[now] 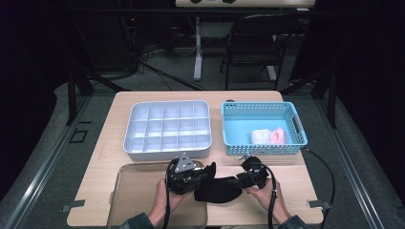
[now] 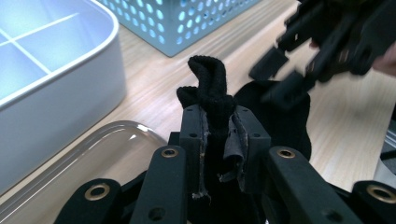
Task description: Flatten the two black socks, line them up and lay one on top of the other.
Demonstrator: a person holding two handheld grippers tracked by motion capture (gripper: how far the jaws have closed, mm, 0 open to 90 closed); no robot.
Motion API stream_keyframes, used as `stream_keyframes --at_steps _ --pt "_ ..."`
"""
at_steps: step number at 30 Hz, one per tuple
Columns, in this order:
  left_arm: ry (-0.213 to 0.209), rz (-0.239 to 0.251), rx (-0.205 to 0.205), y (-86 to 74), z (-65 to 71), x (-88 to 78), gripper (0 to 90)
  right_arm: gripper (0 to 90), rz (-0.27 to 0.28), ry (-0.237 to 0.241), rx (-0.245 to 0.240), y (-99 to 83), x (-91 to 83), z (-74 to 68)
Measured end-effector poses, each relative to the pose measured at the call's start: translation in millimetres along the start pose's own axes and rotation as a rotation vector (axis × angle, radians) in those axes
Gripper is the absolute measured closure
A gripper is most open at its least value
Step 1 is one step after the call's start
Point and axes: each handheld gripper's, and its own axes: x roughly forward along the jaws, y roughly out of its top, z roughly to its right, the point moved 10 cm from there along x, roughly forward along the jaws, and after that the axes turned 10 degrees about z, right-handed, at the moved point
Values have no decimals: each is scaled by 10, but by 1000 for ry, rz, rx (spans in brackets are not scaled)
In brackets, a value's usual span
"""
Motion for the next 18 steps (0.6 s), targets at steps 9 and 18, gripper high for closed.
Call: stream_keyframes --at_steps 9,18 --pt "41 -1 -13 -32 -140 -123 754 645 -52 -100 -101 -81 122 -75" --pt "56 1 -32 -74 -251 -202 755 846 -52 -61 -69 -99 104 -56"
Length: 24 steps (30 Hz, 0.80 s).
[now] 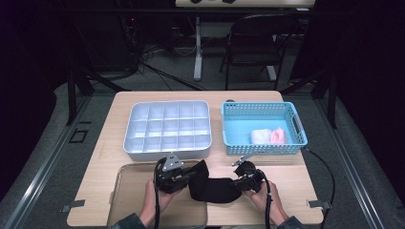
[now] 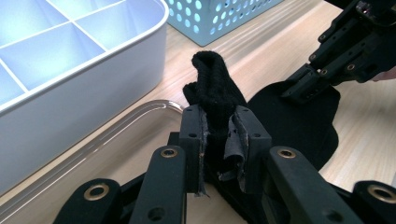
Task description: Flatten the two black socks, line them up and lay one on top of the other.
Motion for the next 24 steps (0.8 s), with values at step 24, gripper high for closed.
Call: stream_keyframes --at_steps 24 --pt "-2 36 -41 136 -39 222 760 857 26 -98 72 -122 -356 299"
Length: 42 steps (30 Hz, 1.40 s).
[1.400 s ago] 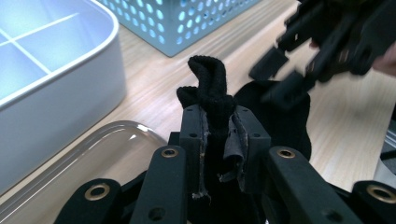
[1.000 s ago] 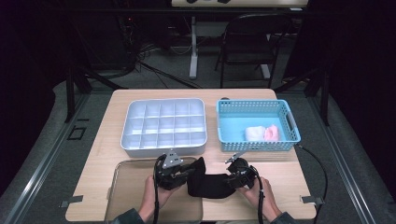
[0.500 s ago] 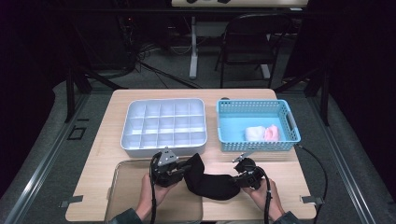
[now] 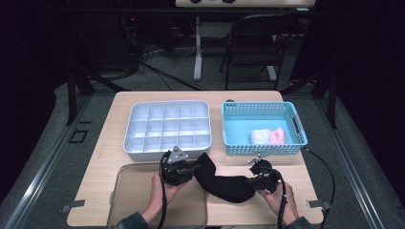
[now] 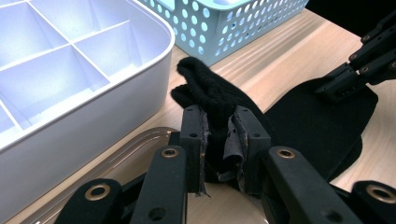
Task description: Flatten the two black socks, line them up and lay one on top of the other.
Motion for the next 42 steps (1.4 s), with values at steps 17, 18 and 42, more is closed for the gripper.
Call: stream_keyframes --at_steps 17,18,42 --pt "1 -74 -6 -149 -23 -95 747 434 49 75 -158 215 105 -540" --pt "4 -81 1 -174 -42 -126 748 440 33 61 -169 201 166 -519" --pt "42 -91 -25 -222 -221 -202 751 837 -84 78 -205 82 345 -498"
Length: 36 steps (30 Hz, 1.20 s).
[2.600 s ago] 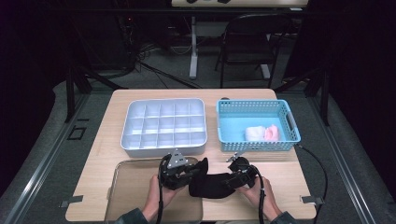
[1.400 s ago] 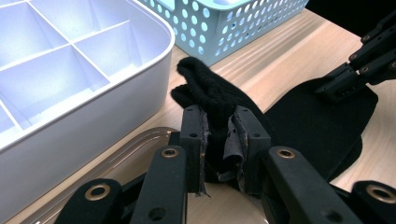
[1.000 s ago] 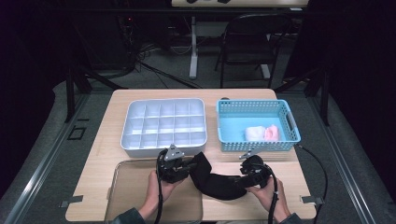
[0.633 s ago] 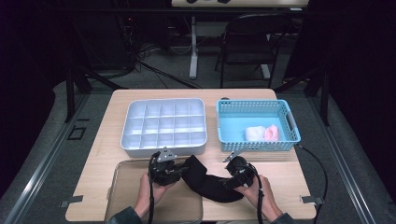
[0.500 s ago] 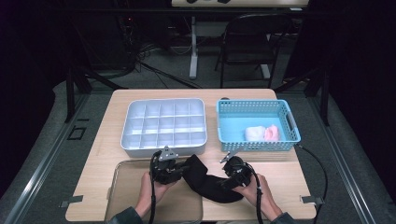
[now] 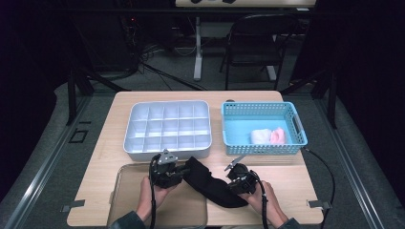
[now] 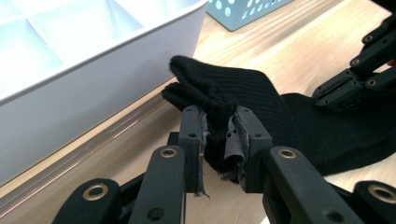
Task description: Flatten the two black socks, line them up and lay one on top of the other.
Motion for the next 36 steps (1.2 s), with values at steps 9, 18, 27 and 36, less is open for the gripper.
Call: stream_keyframes --at_steps 9,18,27,36 --pt "0 13 30 118 30 167 754 552 -3 20 42 -123 -250 24" --pt "-2 9 27 102 -4 136 746 440 -12 53 -5 19 -62 -49" --pt "-5 -4 27 106 12 163 756 686 -32 16 -24 -16 2 -45" --pt "-26 7 62 220 131 219 759 847 -24 38 27 -67 -39 -53"
